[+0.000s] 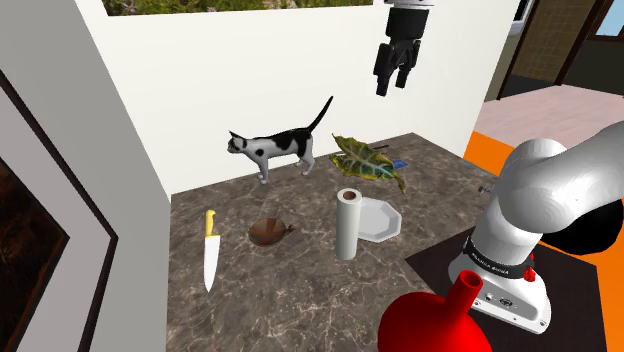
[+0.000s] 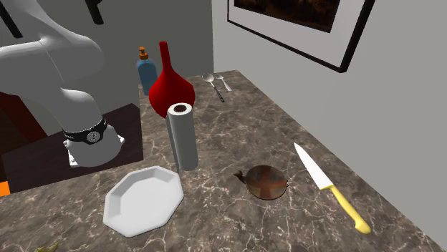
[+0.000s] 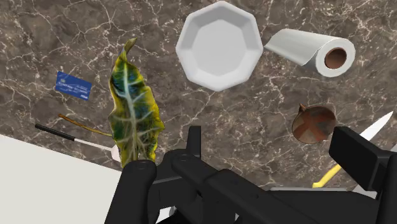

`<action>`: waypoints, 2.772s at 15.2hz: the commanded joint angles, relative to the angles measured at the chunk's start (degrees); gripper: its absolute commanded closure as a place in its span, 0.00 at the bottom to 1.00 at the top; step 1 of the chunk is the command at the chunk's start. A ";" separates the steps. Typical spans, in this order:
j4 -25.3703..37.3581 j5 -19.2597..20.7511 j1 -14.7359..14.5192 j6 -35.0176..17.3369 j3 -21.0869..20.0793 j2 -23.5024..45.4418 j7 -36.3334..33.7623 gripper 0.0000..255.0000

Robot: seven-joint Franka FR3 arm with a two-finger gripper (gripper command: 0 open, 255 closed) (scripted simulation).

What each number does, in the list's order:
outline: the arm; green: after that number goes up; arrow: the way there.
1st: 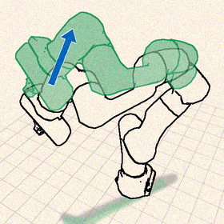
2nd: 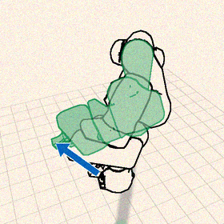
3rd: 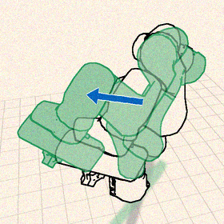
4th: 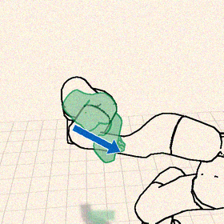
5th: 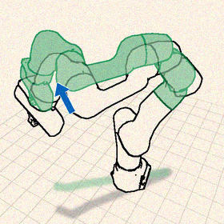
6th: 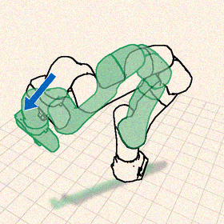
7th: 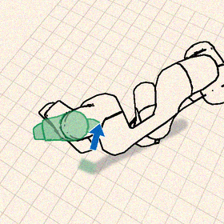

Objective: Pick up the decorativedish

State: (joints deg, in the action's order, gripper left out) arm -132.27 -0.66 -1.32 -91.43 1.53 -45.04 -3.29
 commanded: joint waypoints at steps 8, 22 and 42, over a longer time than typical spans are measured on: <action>-10.79 -3.65 -2.26 -15.21 -1.76 2.34 -0.74 0.00; -20.08 -12.99 -9.33 -49.06 -5.66 22.17 0.74 0.00; -10.94 -35.85 -15.25 -79.10 -11.60 56.88 17.97 0.00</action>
State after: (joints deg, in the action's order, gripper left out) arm -143.64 -35.10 -16.94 -169.39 -9.39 10.32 13.32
